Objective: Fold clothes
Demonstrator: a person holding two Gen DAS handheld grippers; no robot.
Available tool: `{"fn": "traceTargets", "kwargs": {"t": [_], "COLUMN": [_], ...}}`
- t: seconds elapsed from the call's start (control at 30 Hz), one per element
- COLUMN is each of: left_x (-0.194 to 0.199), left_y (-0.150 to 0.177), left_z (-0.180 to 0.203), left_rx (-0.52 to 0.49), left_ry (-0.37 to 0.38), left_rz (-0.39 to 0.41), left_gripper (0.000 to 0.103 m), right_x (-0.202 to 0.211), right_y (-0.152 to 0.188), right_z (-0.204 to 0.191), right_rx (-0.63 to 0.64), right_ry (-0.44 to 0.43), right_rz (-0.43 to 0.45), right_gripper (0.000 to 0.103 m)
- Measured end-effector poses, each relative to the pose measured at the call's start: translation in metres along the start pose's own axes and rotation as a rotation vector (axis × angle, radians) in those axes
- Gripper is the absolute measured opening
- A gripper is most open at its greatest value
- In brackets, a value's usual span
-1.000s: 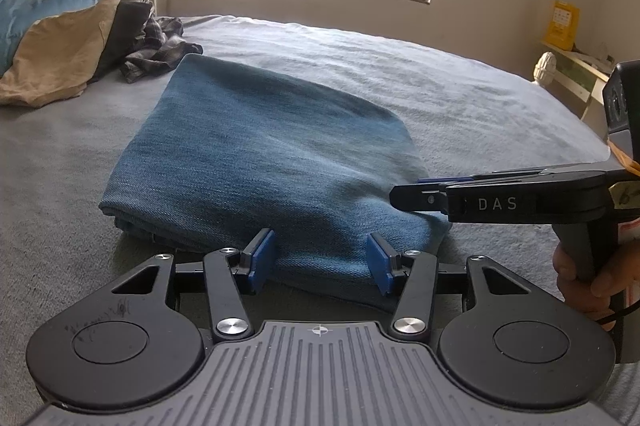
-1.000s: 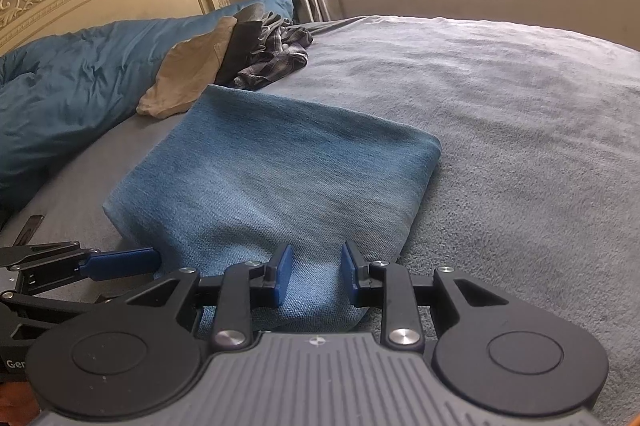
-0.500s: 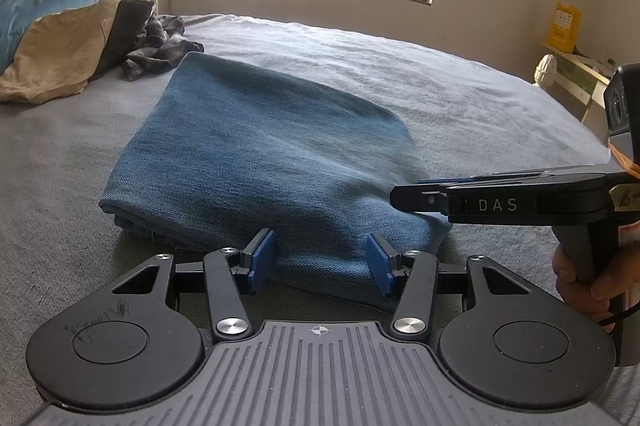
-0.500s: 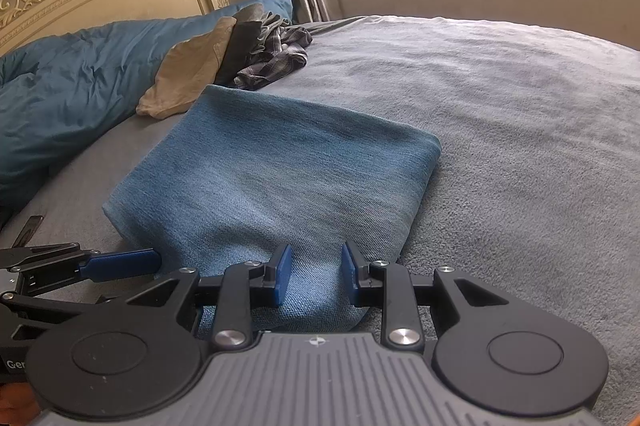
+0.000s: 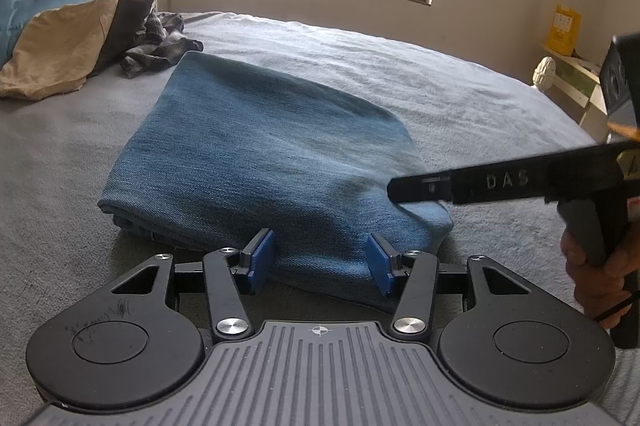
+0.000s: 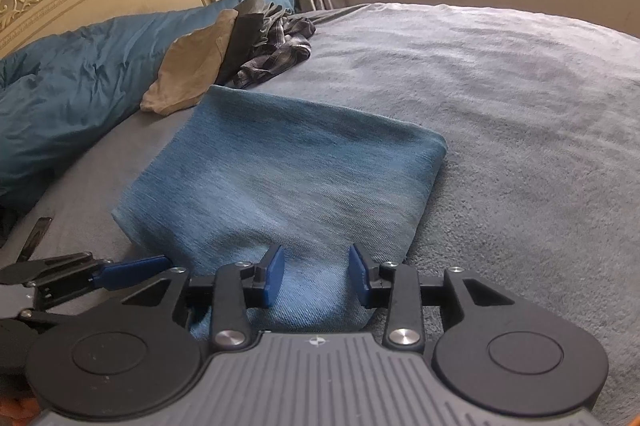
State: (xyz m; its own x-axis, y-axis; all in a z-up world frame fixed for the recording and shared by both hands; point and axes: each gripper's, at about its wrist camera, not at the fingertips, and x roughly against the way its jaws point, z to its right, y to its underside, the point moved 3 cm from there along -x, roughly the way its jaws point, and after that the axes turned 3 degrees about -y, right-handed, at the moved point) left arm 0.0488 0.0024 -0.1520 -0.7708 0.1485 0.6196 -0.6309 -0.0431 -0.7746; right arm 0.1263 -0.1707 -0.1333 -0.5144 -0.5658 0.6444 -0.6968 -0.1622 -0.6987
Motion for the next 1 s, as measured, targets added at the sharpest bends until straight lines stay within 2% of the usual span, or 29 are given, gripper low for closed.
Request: {"fn": "traceTargets", "kwargs": {"t": [0.23,0.43,0.63,0.73,0.9,1.0], "left_x": [0.002,0.016,0.02,-0.002,-0.056,-0.089], "left_y": [-0.004,-0.015,-0.049,-0.075,-0.115,-0.124], "left_z": [-0.005,-0.023,-0.049,-0.06,-0.066,-0.065], "left_rx": [-0.004,0.002,0.046,0.058,0.045,0.047], "left_ry": [0.036,0.08,0.091,0.067,0.037,0.007], "left_rz": [-0.031,-0.054,-0.021,0.001,0.03,0.016], "left_gripper": [0.051,0.051,0.051,0.051,0.051,0.05], "right_x": [0.004,-0.01,-0.028,-0.033,-0.032,-0.035], "right_y": [-0.036,-0.066,-0.062,-0.058,-0.061,-0.063], "right_z": [-0.015,-0.019,-0.015,-0.009,0.008,0.022], "right_rx": [0.085,0.095,0.032,0.002,-0.032,-0.041], "right_ry": [-0.031,-0.092,-0.123,-0.102,-0.017,0.02], "right_rz": [0.047,0.058,0.026,0.02,0.082,0.127], "right_gripper": [0.041,0.046,0.047,0.047,0.046,0.043]}}
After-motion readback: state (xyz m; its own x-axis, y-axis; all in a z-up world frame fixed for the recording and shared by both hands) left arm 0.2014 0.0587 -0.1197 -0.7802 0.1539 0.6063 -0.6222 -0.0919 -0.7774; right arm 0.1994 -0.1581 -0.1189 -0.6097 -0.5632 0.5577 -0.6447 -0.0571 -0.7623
